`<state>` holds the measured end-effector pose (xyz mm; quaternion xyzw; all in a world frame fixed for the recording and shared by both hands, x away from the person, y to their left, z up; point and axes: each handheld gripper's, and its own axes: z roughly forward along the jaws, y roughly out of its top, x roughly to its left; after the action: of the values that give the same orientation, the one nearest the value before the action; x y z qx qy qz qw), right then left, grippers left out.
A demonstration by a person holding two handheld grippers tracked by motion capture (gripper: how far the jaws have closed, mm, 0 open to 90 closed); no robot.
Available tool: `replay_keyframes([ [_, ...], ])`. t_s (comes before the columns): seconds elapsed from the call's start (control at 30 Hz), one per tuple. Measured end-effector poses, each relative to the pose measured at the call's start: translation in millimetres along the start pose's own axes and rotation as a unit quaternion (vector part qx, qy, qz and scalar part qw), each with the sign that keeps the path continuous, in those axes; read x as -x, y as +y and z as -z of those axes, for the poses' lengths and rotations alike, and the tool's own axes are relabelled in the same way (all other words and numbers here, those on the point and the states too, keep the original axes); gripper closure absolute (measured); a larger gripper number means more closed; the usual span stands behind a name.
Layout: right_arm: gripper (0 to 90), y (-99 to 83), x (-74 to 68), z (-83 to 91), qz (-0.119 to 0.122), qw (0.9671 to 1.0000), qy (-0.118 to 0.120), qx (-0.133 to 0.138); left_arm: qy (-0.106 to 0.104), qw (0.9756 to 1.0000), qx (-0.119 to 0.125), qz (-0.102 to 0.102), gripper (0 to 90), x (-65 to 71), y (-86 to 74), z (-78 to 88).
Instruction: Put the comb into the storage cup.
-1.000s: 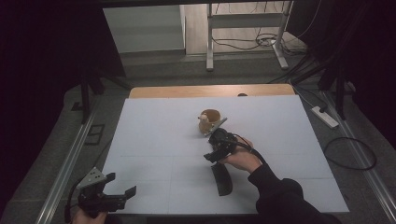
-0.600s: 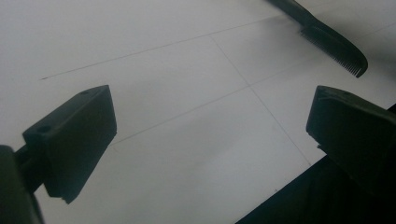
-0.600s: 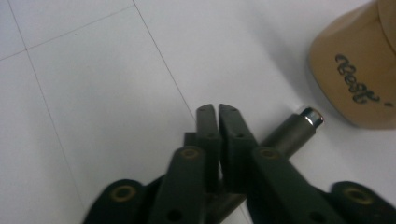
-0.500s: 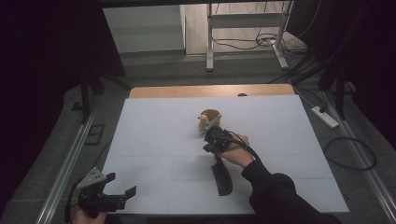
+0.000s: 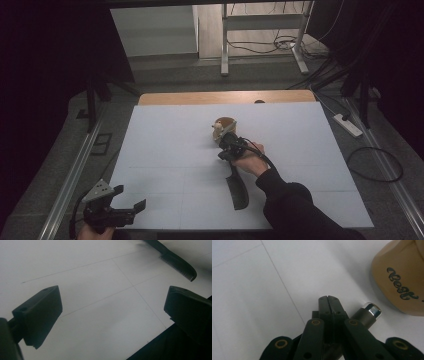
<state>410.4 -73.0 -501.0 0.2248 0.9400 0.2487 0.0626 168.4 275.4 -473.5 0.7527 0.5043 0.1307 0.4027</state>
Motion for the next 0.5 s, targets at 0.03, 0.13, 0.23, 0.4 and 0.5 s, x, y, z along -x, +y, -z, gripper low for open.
replay_keyframes([
  [0.03,89.6,-0.3,0.3,-1.4,-0.001,1.0000,0.000,-0.001,0.000,1.0000,0.000,0.000,2.3,0.0,0.0,0.0],
  [0.13,89.5,-0.6,1.0,-3.7,0.000,1.0000,0.001,-0.003,0.000,1.0000,0.000,0.000,2.3,-0.1,-0.1,0.1],
  [0.23,89.6,-0.5,1.8,-5.0,0.000,1.0000,-0.003,-0.003,0.000,1.0000,0.000,-0.001,2.3,0.0,-0.1,0.1],
  [0.4,89.5,-1.8,6.7,-8.2,0.000,0.9999,-0.014,-0.008,-0.001,1.0000,0.000,-0.001,2.3,0.1,0.0,0.0],
  [0.5,89.6,-2.4,8.0,-8.4,-0.001,0.9998,-0.015,-0.009,-0.001,1.0000,-0.001,-0.001,2.3,0.1,0.1,0.0],
])
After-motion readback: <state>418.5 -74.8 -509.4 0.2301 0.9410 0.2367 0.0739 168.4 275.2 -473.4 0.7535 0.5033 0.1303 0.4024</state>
